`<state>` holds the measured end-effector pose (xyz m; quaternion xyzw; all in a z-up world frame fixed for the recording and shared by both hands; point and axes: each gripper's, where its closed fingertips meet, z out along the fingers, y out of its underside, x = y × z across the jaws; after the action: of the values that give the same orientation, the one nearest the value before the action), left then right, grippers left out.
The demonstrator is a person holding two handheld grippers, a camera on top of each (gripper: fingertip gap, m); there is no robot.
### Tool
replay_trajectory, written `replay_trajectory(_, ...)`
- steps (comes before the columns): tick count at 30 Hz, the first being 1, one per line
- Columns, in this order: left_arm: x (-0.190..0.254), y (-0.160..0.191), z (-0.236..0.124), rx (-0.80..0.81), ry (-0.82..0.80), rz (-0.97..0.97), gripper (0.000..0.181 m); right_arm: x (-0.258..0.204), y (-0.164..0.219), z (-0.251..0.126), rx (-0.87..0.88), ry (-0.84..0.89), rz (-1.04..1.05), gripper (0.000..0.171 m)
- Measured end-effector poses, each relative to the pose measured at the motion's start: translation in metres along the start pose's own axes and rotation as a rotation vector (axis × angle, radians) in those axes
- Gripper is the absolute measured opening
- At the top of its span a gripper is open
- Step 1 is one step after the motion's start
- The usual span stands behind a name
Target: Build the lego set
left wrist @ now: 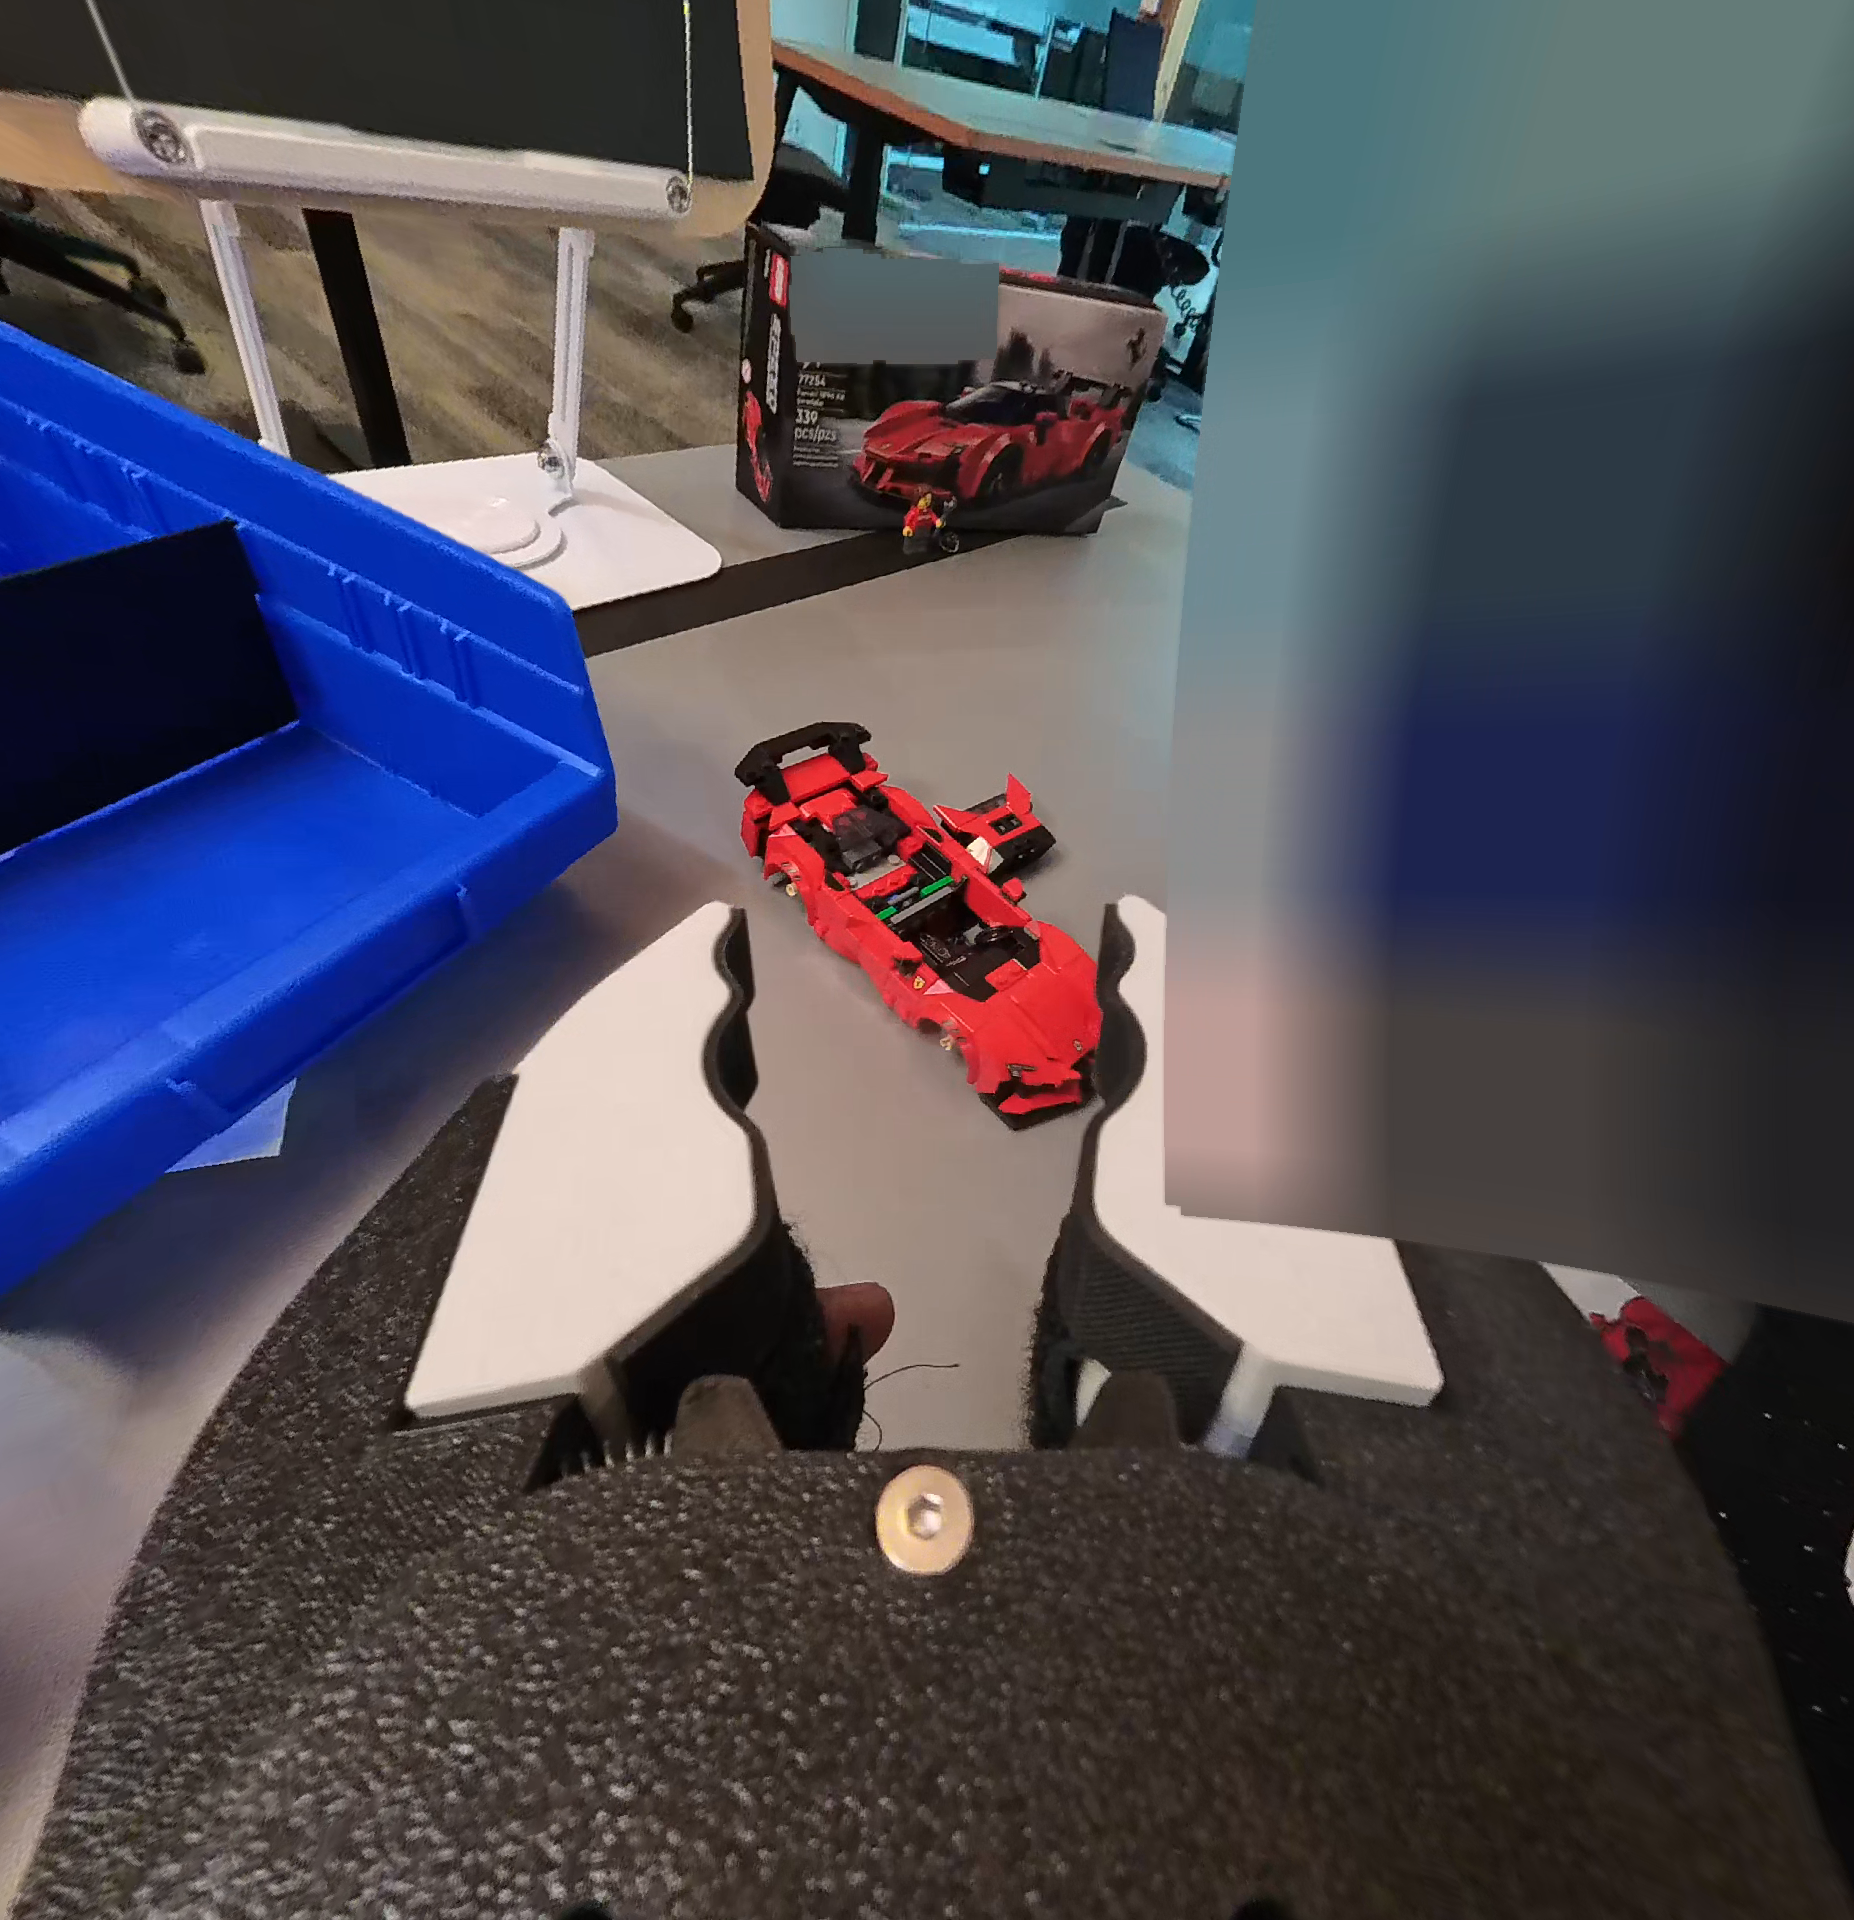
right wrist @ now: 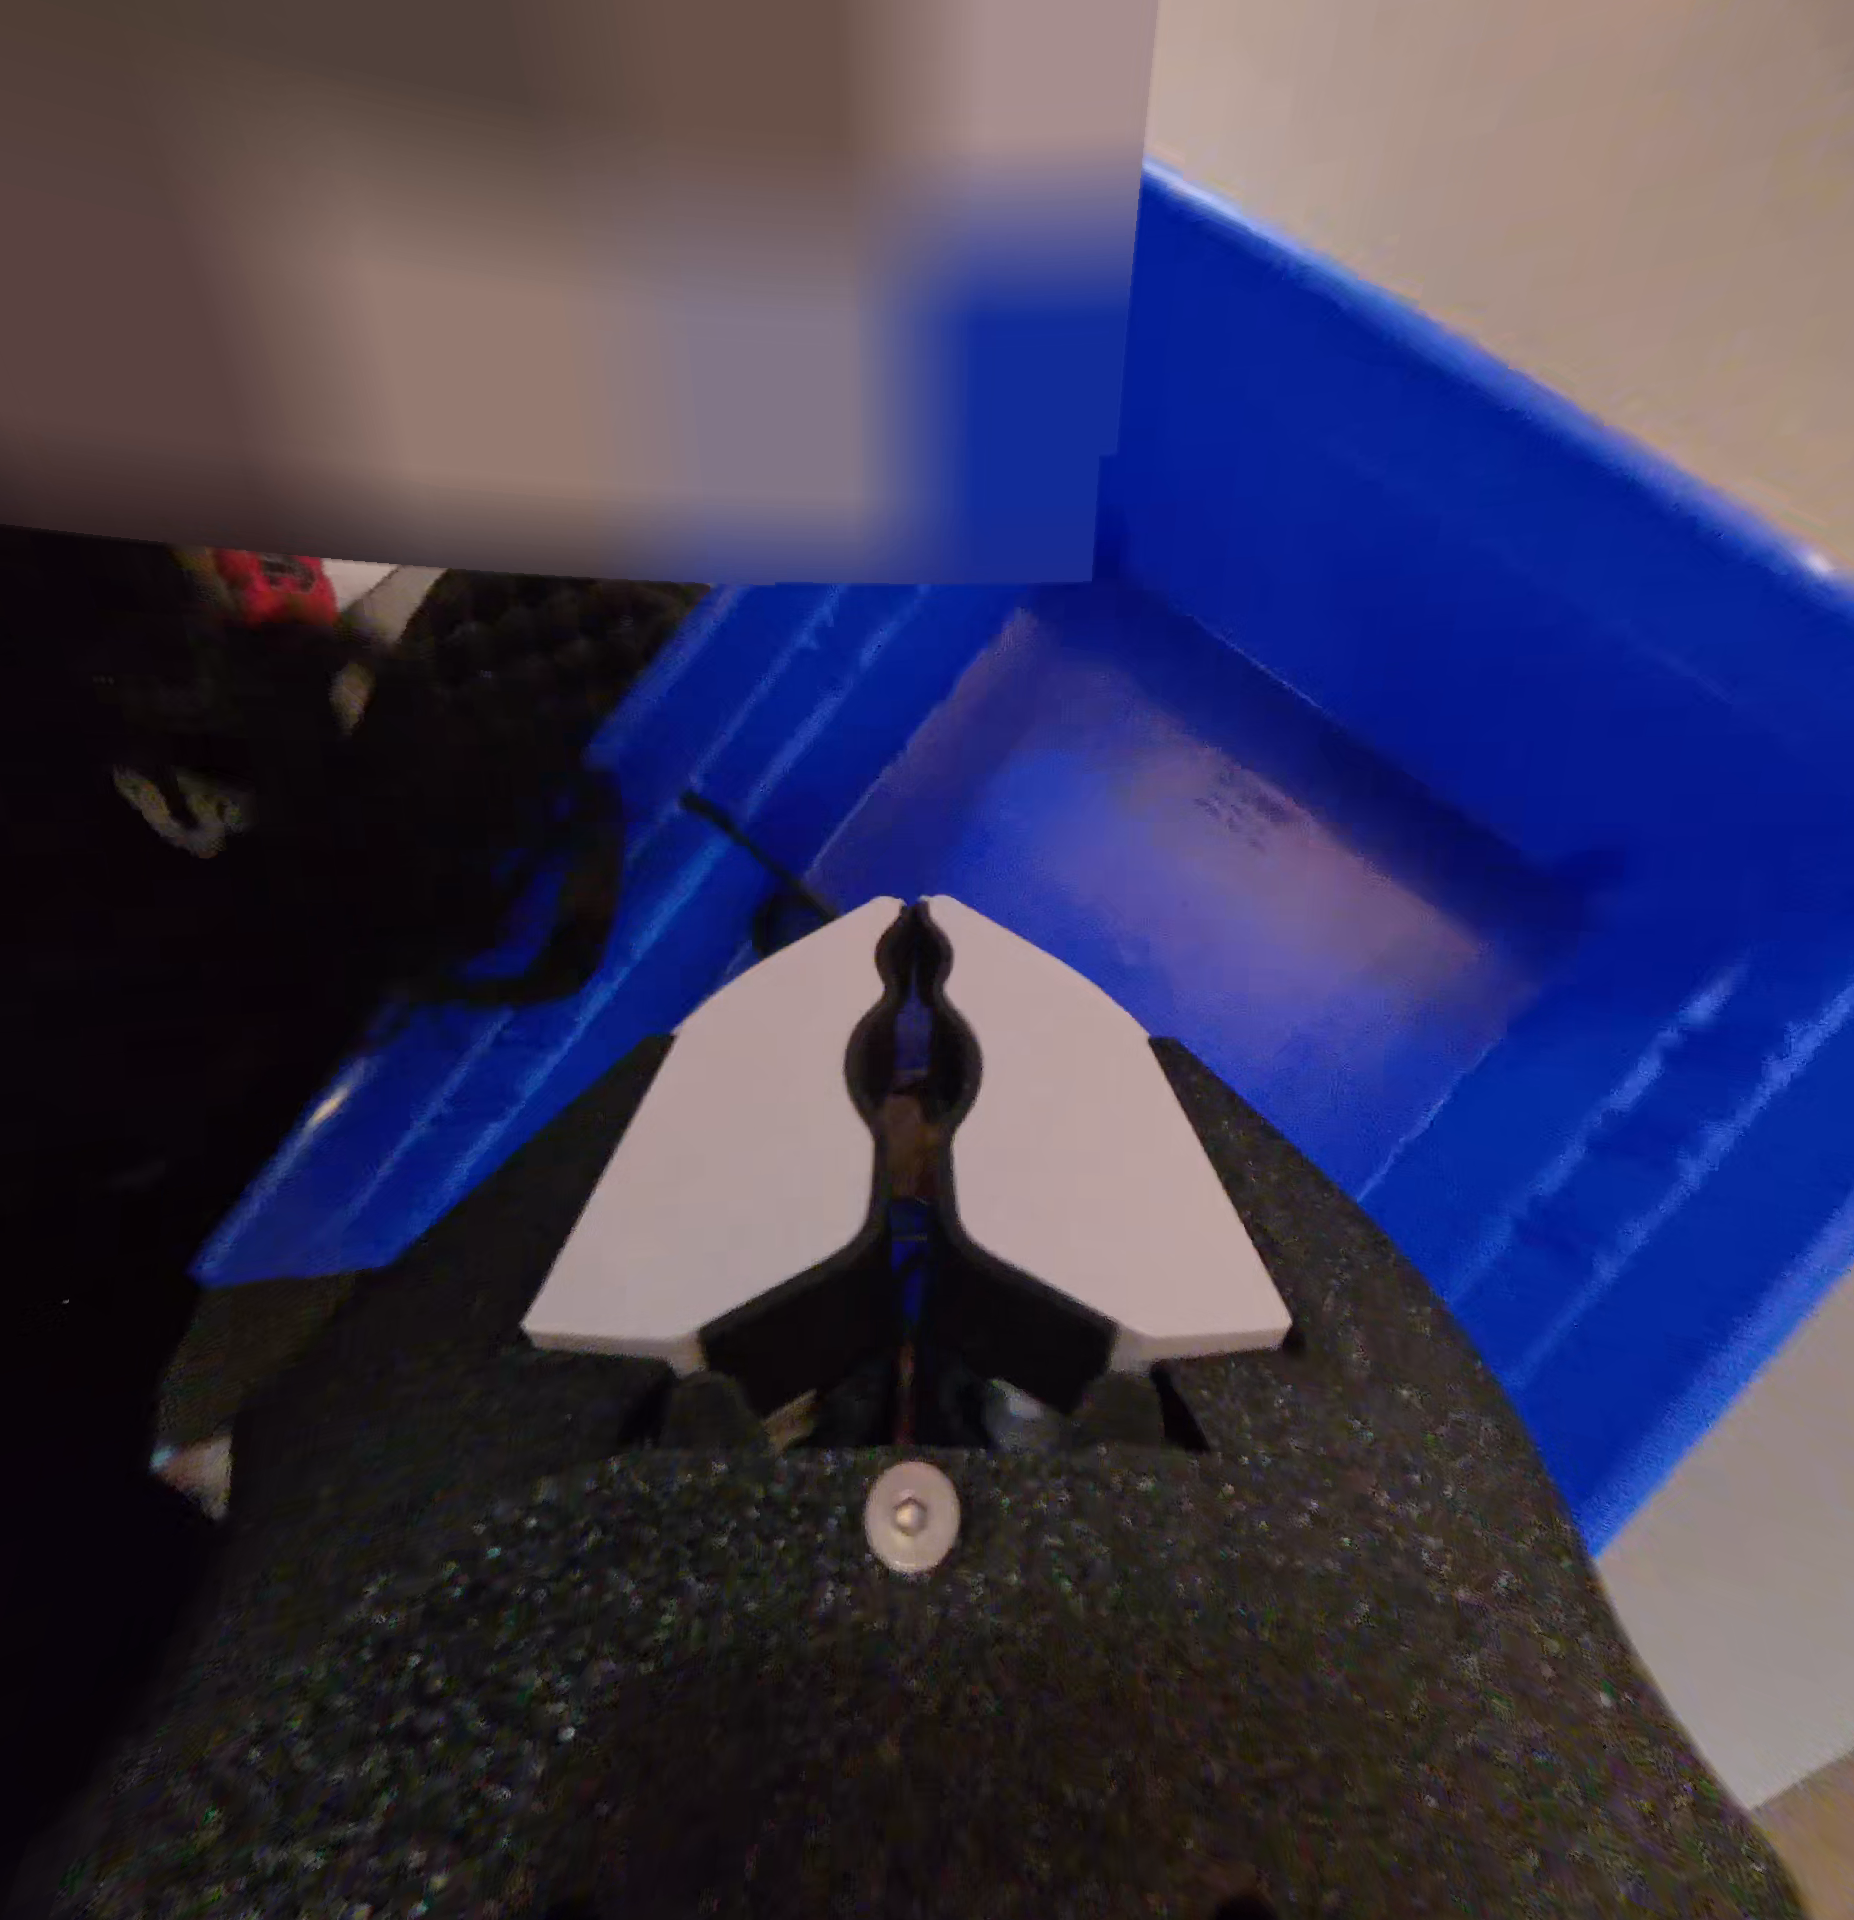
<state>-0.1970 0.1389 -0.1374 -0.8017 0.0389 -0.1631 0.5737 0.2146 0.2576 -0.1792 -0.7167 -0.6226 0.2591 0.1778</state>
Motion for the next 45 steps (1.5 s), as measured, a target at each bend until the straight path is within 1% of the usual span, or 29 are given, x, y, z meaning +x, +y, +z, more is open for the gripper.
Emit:
replay_trajectory(1, 0.001, 0.000, -0.002, 0.008, 0.007, 0.002, 0.064, 0.000, -0.004, 0.007, -0.092, -0.036, -0.006, 0.000)
replay_trajectory(3, 0.003, 0.001, -0.007, 0.020, 0.017, 0.010, 0.064, 0.004, 0.004, 0.024, -0.329, -0.060, -0.068, 0.001)
replay_trajectory(6, 0.002, 0.001, -0.022, 0.037, 0.015, 0.038, 0.064, 0.000, 0.022, 0.047, -0.567, -0.181, -0.099, 0.001)
replay_trajectory(9, -0.004, -0.002, -0.040, 0.076, -0.003, 0.068, 0.064, -0.001, 0.038, 0.062, -0.711, -0.265, -0.159, 0.001)
replay_trajectory(13, -0.012, -0.005, -0.061, 0.119, -0.007, 0.067, 0.063, -0.002, 0.056, 0.069, -0.851, -0.345, -0.133, 0.001)
replay_trajectory(15, -0.016, -0.006, -0.068, 0.130, -0.015, 0.068, 0.064, -0.004, 0.061, 0.072, -0.868, -0.381, -0.120, 0.001)
replay_trajectory(16, -0.017, -0.007, -0.071, 0.136, -0.020, 0.072, 0.063, -0.005, 0.059, 0.074, -0.850, -0.391, -0.108, 0.000)
replay_trajectory(17, -0.018, -0.007, -0.074, 0.142, -0.025, 0.076, 0.064, 0.000, 0.057, 0.075, -0.840, -0.357, -0.118, 0.000)
replay_trajectory(19, -0.019, -0.007, -0.078, 0.153, -0.038, 0.082, 0.063, 0.036, 0.049, 0.078, -0.793, -0.125, -0.206, 0.001)
replay_trajectory(20, -0.019, -0.006, -0.080, 0.159, -0.040, 0.083, 0.063, 0.039, 0.046, 0.076, -0.761, -0.106, -0.207, 0.001)
replay_trajectory(23, -0.020, -0.002, -0.080, 0.154, -0.043, 0.079, 0.063, 0.038, 0.023, 0.071, -0.576, -0.100, -0.151, 0.001)
replay_trajectory(25, -0.021, -0.001, -0.080, 0.149, -0.044, 0.078, 0.063, 0.029, 0.026, 0.060, -0.588, -0.145, -0.115, 0.001)
replay_trajectory(26, -0.021, -0.001, -0.079, 0.150, -0.041, 0.077, 0.063, 0.025, 0.033, 0.057, -0.632, -0.166, -0.085, 0.030)
replay_trajectory(27, -0.020, -0.001, -0.078, 0.151, -0.037, 0.077, 0.063, 0.023, 0.041, 0.055, -0.693, -0.174, -0.045, 0.041)
replay_trajectory(28, -0.019, -0.002, -0.077, 0.152, -0.034, 0.078, 0.063, 0.022, 0.049, 0.055, -0.754, -0.175, 0.004, 0.046)
replay_trajectory(29, -0.018, -0.002, -0.076, 0.153, -0.033, 0.081, 0.063, 0.021, 0.054, 0.056, -0.798, -0.173, 0.043, 0.044)
replay_trajectory(31, -0.017, -0.003, -0.075, 0.152, -0.033, 0.089, 0.063, 0.018, 0.059, 0.062, -0.838, -0.157, 0.087, 0.032)
replay_trajectory(32, -0.017, -0.003, -0.075, 0.148, -0.034, 0.093, 0.063, 0.015, 0.061, 0.064, -0.858, -0.147, 0.104, 0.031)
replay_trajectory(35, -0.019, -0.002, -0.075, 0.138, -0.052, 0.107, 0.063, 0.010, 0.058, 0.072, -0.844, -0.088, 0.151, 0.029)
replay_trajectory(39, -0.020, -0.004, -0.077, 0.141, -0.065, 0.110, 0.063, 0.011, 0.062, 0.074, -0.845, 0.018, 0.185, 0.020)
replay_trajectory(41, -0.019, -0.006, -0.079, 0.148, -0.063, 0.118, 0.063, 0.013, 0.063, 0.074, -0.846, 0.042, 0.182, 0.015)
replay_trajectory(45, -0.013, -0.009, -0.085, 0.169, -0.064, 0.151, 0.063, 0.014, 0.065, 0.074, -0.851, 0.032, 0.161, 0.010)
